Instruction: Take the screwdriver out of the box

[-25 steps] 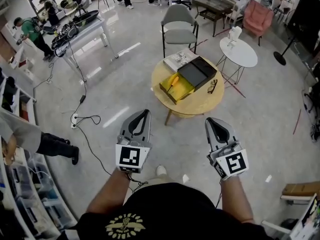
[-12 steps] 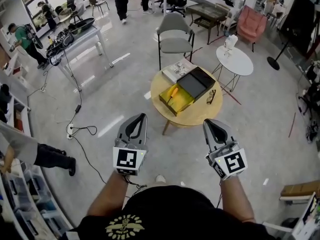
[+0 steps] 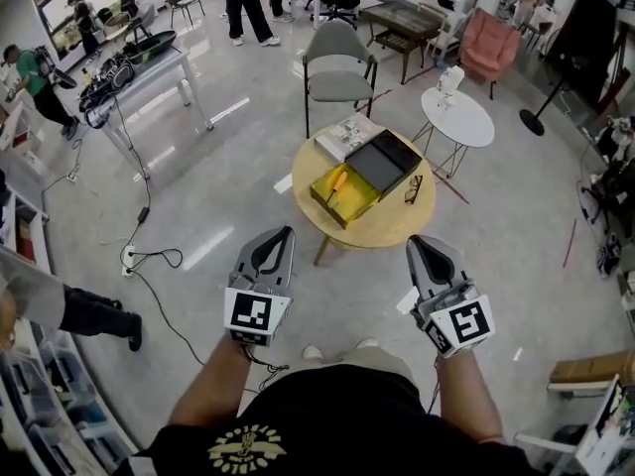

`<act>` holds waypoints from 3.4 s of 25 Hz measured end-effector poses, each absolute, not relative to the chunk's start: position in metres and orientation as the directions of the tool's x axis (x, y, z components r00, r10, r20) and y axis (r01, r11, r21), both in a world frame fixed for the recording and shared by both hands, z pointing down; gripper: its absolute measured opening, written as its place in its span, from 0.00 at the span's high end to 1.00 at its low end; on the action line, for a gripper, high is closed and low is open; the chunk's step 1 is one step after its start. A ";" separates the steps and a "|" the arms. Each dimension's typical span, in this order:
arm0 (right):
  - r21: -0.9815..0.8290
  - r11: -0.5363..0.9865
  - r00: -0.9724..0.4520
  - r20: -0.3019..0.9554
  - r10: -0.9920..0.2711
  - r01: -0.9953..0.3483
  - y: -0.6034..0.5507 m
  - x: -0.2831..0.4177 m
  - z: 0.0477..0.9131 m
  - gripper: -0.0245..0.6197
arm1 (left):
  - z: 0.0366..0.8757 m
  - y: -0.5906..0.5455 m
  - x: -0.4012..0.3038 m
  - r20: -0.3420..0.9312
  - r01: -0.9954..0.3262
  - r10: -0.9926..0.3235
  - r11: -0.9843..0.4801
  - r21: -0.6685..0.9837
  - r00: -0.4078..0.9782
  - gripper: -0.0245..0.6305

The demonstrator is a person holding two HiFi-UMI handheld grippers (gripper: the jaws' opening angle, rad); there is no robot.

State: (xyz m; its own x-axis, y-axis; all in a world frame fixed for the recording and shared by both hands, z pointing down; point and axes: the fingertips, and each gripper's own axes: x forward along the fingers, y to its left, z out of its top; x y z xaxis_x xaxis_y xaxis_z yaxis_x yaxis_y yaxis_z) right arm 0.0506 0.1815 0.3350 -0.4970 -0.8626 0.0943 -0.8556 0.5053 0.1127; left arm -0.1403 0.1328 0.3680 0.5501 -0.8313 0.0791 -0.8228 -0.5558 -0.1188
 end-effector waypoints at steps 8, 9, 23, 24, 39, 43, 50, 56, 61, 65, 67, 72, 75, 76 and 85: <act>0.066 0.504 -0.500 0.072 -0.863 -0.861 0.170 0.062 0.348 0.94 | 0.362 0.123 -0.136 0.079 -0.835 -0.846 -0.533 -0.137 0.528 0.94; 0.064 0.508 -0.504 0.071 -0.861 -0.859 0.166 0.061 0.349 0.94 | 0.360 0.121 -0.138 0.078 -0.842 -0.853 -0.523 -0.135 0.517 0.94; 0.060 0.569 -0.563 0.088 -0.821 -0.820 0.100 0.073 0.354 0.94 | 0.379 0.071 -0.133 0.111 -0.881 -0.889 -0.456 -0.127 0.444 0.94; 0.060 0.573 -0.567 0.089 -0.819 -0.818 0.095 0.075 0.355 0.94 | 0.379 0.066 -0.131 0.112 -0.881 -0.890 -0.455 -0.128 0.443 0.94; 0.025 0.603 -0.600 0.079 -0.796 -0.797 0.016 0.110 0.349 0.94 | 0.380 -0.017 -0.085 0.103 -0.878 -0.886 -0.462 -0.127 0.452 0.94; 0.019 0.613 -0.609 0.082 -0.789 -0.790 0.000 0.119 0.348 0.94 | 0.376 -0.032 -0.073 0.110 -0.880 -0.888 -0.458 -0.129 0.446 0.94; 0.021 0.650 -0.647 0.076 -0.758 -0.759 -0.025 0.131 0.341 0.94 | 0.371 -0.053 -0.059 0.117 -0.894 -0.902 -0.428 -0.133 0.415 0.94; 0.021 0.686 -0.683 0.079 -0.726 -0.727 -0.041 0.145 0.344 0.94 | 0.364 -0.066 -0.044 0.097 -0.906 -0.916 -0.399 -0.143 0.389 0.94; 0.016 0.710 -0.707 0.082 -0.703 -0.704 -0.048 0.157 0.349 0.94 | 0.365 -0.069 -0.031 0.096 -0.912 -0.921 -0.388 -0.135 0.378 0.94; -0.005 0.713 -0.711 0.083 -0.699 -0.701 -0.054 0.164 0.354 0.94 | 0.369 -0.069 -0.026 0.115 -0.911 -0.922 -0.385 -0.146 0.371 0.94; -0.010 0.717 -0.715 0.086 -0.694 -0.697 -0.056 0.165 0.357 0.94 | 0.369 -0.070 -0.028 0.117 -0.915 -0.925 -0.376 -0.148 0.361 0.94; -0.016 0.729 -0.726 0.111 -0.679 -0.684 -0.062 0.159 0.362 0.94 | 0.373 -0.074 -0.034 0.118 -0.926 -0.935 -0.350 -0.141 0.335 0.94; -0.006 0.741 -0.737 0.109 -0.667 -0.672 -0.065 0.156 0.366 0.94 | 0.381 -0.078 -0.037 0.131 -0.929 -0.935 -0.347 -0.131 0.330 0.94; -0.006 0.739 -0.736 0.106 -0.669 -0.673 -0.067 0.156 0.366 0.94 | 0.383 -0.081 -0.038 0.133 -0.929 -0.934 -0.348 -0.128 0.332 0.94; -0.022 0.688 -0.685 0.120 -0.718 -0.725 -0.104 0.162 0.377 0.94 | 0.385 -0.128 -0.032 0.110 -0.904 -0.915 -0.402 -0.146 0.389 0.94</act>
State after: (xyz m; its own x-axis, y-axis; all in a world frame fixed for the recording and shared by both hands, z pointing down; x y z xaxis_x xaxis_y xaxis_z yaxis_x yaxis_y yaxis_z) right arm 0.1618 -0.1040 0.3767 -0.6852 -0.7184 0.1201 -0.7253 0.6881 -0.0224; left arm -0.0316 -0.1276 0.3845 0.3890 -0.9146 0.1104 -0.9040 -0.4021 -0.1455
